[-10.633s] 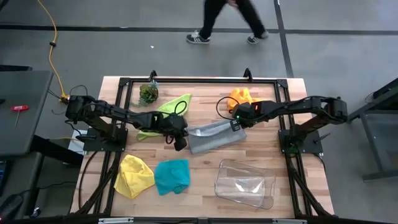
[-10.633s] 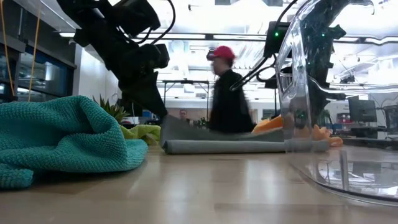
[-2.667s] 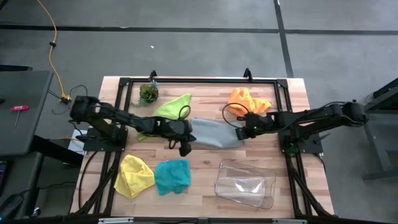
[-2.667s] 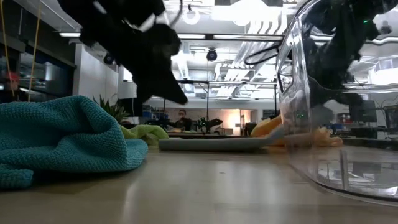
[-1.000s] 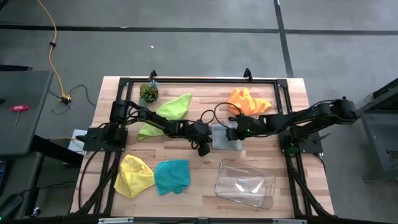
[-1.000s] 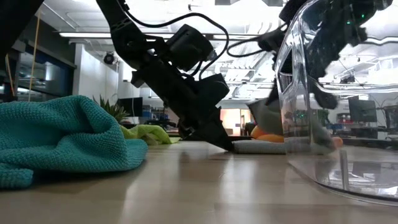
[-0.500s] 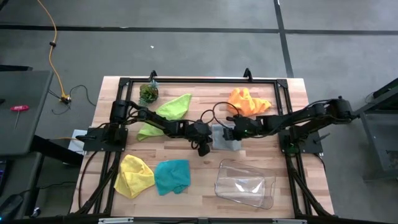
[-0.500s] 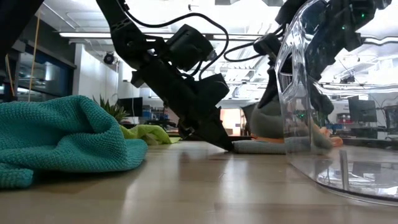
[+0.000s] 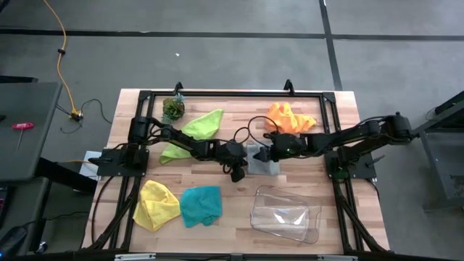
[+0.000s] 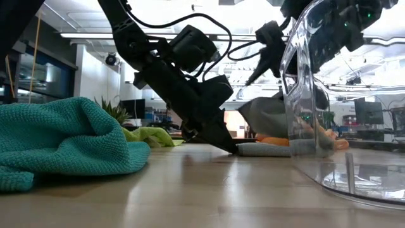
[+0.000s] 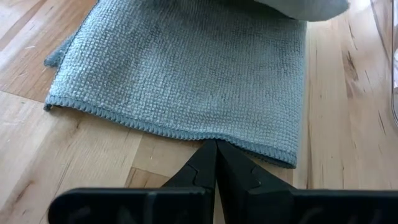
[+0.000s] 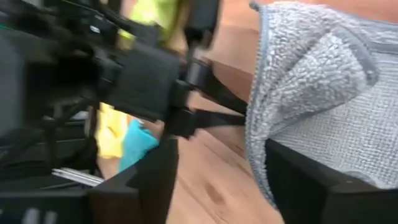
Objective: Fold microfiber towels
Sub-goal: Fold the gray cloth
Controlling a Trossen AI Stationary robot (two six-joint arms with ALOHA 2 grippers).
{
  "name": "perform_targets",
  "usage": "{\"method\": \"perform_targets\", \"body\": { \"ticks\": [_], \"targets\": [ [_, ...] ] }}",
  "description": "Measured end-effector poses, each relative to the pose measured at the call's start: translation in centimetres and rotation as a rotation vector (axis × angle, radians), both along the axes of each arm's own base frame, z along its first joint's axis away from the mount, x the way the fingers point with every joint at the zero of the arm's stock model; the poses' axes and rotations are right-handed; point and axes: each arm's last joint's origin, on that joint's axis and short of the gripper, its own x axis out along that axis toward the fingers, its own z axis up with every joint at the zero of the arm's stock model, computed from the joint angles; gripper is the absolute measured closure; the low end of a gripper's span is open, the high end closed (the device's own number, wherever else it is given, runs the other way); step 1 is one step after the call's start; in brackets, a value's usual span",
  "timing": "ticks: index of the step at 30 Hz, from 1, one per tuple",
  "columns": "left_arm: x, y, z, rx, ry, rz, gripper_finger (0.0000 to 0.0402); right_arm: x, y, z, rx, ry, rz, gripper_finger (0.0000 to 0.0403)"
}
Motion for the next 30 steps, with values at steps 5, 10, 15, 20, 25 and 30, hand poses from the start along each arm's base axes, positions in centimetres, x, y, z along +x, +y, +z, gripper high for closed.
{"method": "perform_targets", "body": {
  "ticks": [5, 10, 15, 20, 25, 30],
  "targets": [
    [0.0, 0.0, 0.0, 0.002, 0.000, 0.002, 0.0401, -0.3, -0.5, 1.3, -0.008, -0.073, 0.029, 0.0141],
    [0.0, 0.0, 0.0, 0.003, 0.000, 0.004, 0.0402, -1.0, -0.8, 1.0, 0.048, -0.002, 0.051, 0.0140],
    [0.0, 0.0, 0.0, 0.005, 0.000, 0.005, 0.0401, -1.1, -0.7, 0.8, 0.079, 0.029, 0.036, 0.0140],
    [0.0, 0.0, 0.0, 0.005, 0.000, 0.005, 0.0402, -0.4, -0.8, 1.9, 0.074, -0.112, 0.039, 0.0140],
    [0.0, 0.0, 0.0, 0.006, -0.001, 0.005, 0.0401, -0.6, -0.7, 1.5, 0.135, -0.060, 0.000, 0.0140],
    [0.0, 0.0, 0.0, 0.006, -0.001, 0.005, 0.0402, -0.7, -0.7, 1.4, 0.183, -0.042, 0.002, 0.0140]
  ]
}}
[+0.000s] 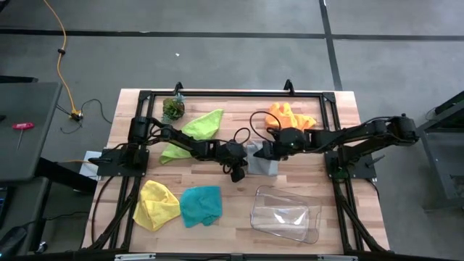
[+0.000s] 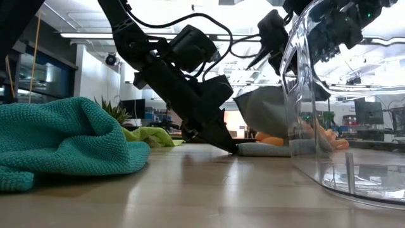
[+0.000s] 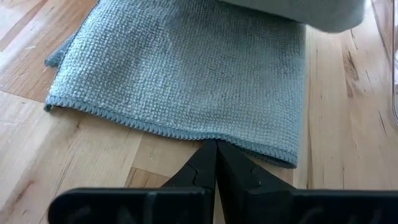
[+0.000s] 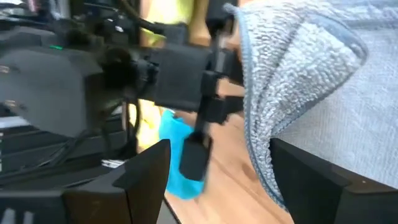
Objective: Fold microfiber towels
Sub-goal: Fold the gray cloth
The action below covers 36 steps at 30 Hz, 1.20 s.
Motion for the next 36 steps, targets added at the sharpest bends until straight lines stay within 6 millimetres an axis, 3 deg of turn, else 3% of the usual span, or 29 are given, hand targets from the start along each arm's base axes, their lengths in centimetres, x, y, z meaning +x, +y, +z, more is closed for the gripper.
{"method": "perform_targets", "body": {
  "ticks": [11, 17, 24, 30, 36],
  "targets": [
    [0.0, 0.0, 0.0, 0.000, 0.000, 0.000, 0.0402, -0.6, -0.2, -0.7, -0.090, 0.115, -0.025, 0.0140],
    [0.0, 0.0, 0.0, 0.000, 0.000, 0.000, 0.0402, 0.5, -0.8, 1.8, -0.322, 0.085, -0.056, 0.0140],
    [0.0, 0.0, 0.0, 0.009, 0.003, -0.010, 0.0401, 0.3, -0.9, 4.1, -0.481, 0.269, 0.101, 0.0140],
    [-1.3, 1.2, 2.2, 0.066, 0.081, -0.070, 0.0402, -0.7, -0.8, 4.2, -0.512, 0.407, 0.194, 0.0140],
    [-3.8, 3.1, 5.1, 0.102, 0.198, -0.078, 0.0401, -2.4, -0.6, 2.0, -0.453, 0.534, 0.264, 0.0140]
  ]
}}
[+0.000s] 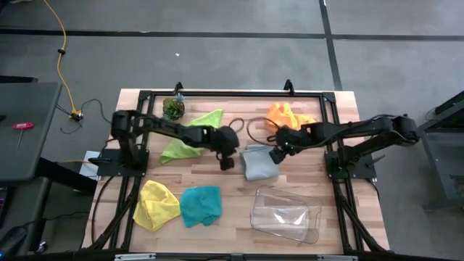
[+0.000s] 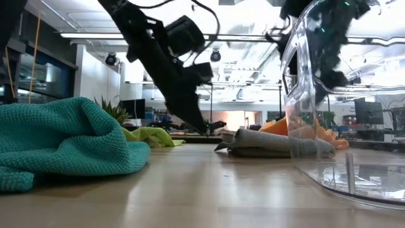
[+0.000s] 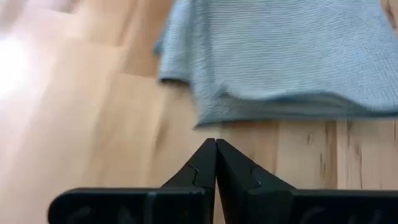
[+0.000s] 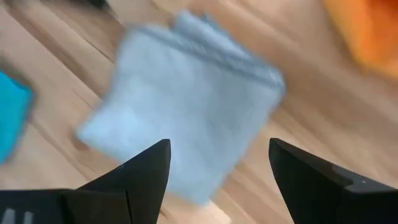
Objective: Fold microfiber towels
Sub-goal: Fold the gray cloth
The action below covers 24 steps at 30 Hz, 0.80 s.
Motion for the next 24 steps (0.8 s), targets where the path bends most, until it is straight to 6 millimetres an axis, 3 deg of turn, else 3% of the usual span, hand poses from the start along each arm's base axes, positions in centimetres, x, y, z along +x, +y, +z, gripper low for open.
{"method": "perform_targets", "body": {
  "ticks": [4, 8, 14, 18, 22, 24],
  "targets": [
    [-2.0, 0.3, 2.2, -0.034, -0.056, -0.025, 0.0402, -1.1, 0.2, -2.8, 0.074, 0.003, -0.056, 0.0140],
    [-4.1, -0.7, 4.9, -0.079, -0.315, -0.067, 0.0401, -1.2, 0.2, -4.3, 0.118, -0.053, -0.109, 0.0140],
    [-8.1, -2.9, 6.8, -0.152, -0.689, 0.019, 0.0401, 0.8, 0.3, -3.3, 0.093, -0.184, -0.046, 0.0161],
    [-9.9, -4.2, 7.0, -0.150, -0.762, 0.083, 0.0401, 2.5, 0.4, -2.9, 0.026, -0.187, 0.117, 0.0235],
    [-10.6, -5.2, 8.0, -0.160, -0.808, 0.068, 0.0401, 4.2, 0.3, -4.3, 0.043, -0.167, 0.232, 0.0359],
    [-10.7, -5.6, 8.7, -0.171, -0.844, 0.054, 0.0401, 5.1, 0.3, -5.2, 0.055, -0.145, 0.278, 0.0389]
  ]
}}
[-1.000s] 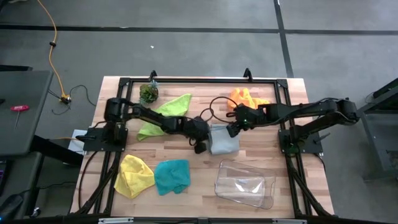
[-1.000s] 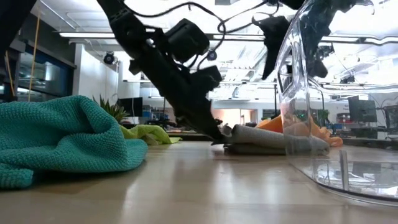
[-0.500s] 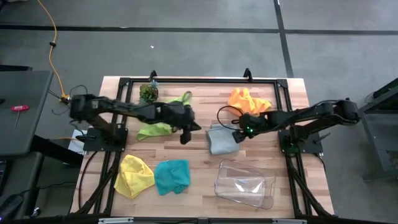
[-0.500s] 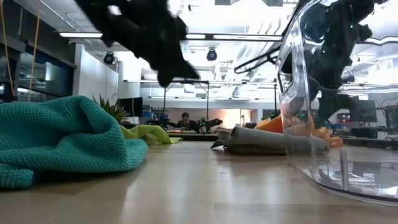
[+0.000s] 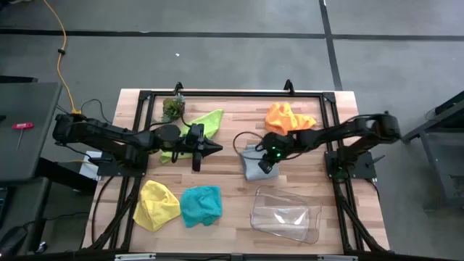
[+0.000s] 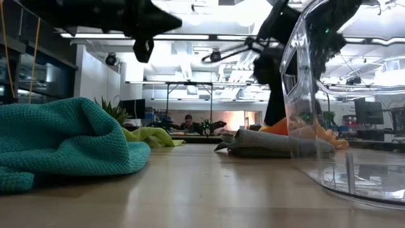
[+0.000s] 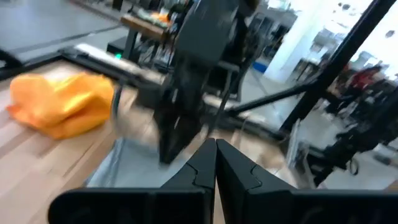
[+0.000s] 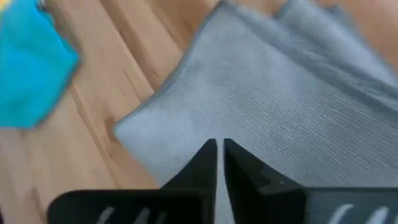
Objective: Fold microfiber towels
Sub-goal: Fold the gray cloth
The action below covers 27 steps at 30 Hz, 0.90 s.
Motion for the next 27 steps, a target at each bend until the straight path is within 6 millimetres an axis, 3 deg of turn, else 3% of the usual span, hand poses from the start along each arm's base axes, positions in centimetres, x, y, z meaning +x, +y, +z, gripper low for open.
{"method": "perform_targets", "body": {
  "ticks": [9, 13, 19, 27],
  "targets": [
    [-0.9, -0.5, 1.7, -0.037, -0.088, -0.021, 0.0402, 2.6, -0.5, -2.5, -0.029, 0.079, 0.029, 0.0395],
    [-1.0, -0.5, 1.7, -0.035, -0.088, -0.019, 0.0402, 2.2, -0.9, -3.0, -0.047, 0.135, 0.038, 0.0401],
    [-1.0, -0.5, 1.7, -0.034, -0.088, -0.019, 0.0402, -0.7, -1.3, -3.7, -0.062, 0.278, 0.058, 0.0402],
    [-0.9, -0.6, 1.7, -0.002, -0.083, -0.038, 0.0402, -7.9, -0.3, -3.5, -0.011, 0.379, -0.016, 0.0403]
  ]
}}
